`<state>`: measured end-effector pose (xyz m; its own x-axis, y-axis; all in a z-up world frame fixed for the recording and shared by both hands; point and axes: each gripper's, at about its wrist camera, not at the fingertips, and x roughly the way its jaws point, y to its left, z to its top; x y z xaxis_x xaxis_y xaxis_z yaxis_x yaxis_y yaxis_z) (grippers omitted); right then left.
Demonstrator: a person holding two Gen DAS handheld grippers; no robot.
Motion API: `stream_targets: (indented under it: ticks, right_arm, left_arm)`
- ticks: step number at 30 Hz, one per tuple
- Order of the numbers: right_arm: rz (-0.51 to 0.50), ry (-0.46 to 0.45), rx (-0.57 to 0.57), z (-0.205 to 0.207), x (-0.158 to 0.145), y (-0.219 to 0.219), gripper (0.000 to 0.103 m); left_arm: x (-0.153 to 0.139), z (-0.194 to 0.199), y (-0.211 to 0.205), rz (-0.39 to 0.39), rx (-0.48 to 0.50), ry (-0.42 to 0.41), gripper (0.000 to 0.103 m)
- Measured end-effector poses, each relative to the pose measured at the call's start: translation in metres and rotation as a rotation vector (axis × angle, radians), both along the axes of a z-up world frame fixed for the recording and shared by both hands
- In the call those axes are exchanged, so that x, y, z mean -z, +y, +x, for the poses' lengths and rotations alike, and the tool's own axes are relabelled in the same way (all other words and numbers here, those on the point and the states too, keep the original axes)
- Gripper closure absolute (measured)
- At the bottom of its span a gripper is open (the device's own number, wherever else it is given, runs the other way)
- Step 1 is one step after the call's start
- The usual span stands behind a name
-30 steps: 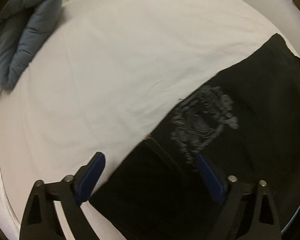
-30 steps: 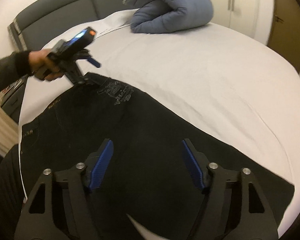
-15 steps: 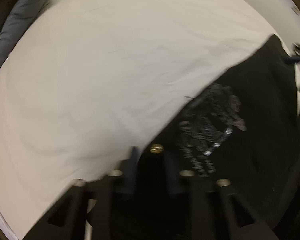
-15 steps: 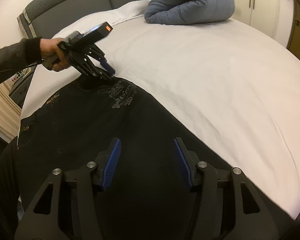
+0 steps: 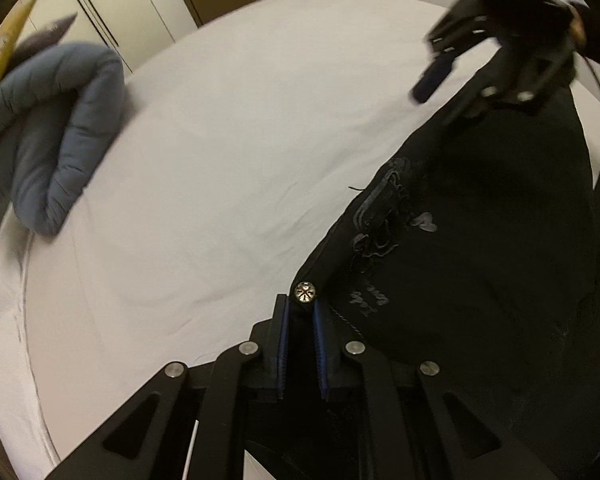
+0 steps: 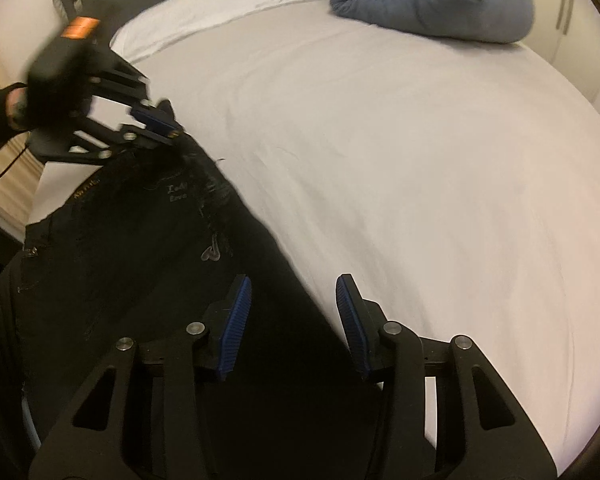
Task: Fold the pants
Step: 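Grasp the jeans waistband with the left gripper while the right gripper grasps it too, then lift the jeans by the waistband with both grippers, letting them hang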
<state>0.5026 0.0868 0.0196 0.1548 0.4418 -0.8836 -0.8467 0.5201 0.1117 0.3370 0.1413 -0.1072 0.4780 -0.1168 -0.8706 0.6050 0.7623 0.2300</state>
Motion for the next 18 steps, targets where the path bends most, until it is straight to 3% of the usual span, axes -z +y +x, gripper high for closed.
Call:
stream_targets:
  ticks: [4,6,10,12,18]
  right_arm:
    - [-0.052,0.011,-0.046,0.005,0.005,0.022,0.06]
    - [-0.069,0.025,-0.049,0.009,0.008,0.028,0.062]
    - [-0.103,0.084,-0.04,0.012,0.018,0.037,0.086]
    - [-0.097,0.095,-0.042,0.009,0.016,0.038,0.093]
    - [-0.037,0.109,0.042,-0.004,0.003,0.033,0.1]
  left_arm:
    - [-0.003,-0.029,0.001,-0.011,0.001,-0.027,0.091]
    - [-0.005,-0.025,0.004,-0.007,0.002,-0.028,0.091]
    - [-0.007,-0.006,0.002,-0.019,-0.009,-0.027,0.092]
    - [-0.007,-0.008,0.001,-0.02,-0.015,-0.028,0.092]
    - [-0.01,-0.01,0.004,-0.042,-0.039,-0.035,0.092]
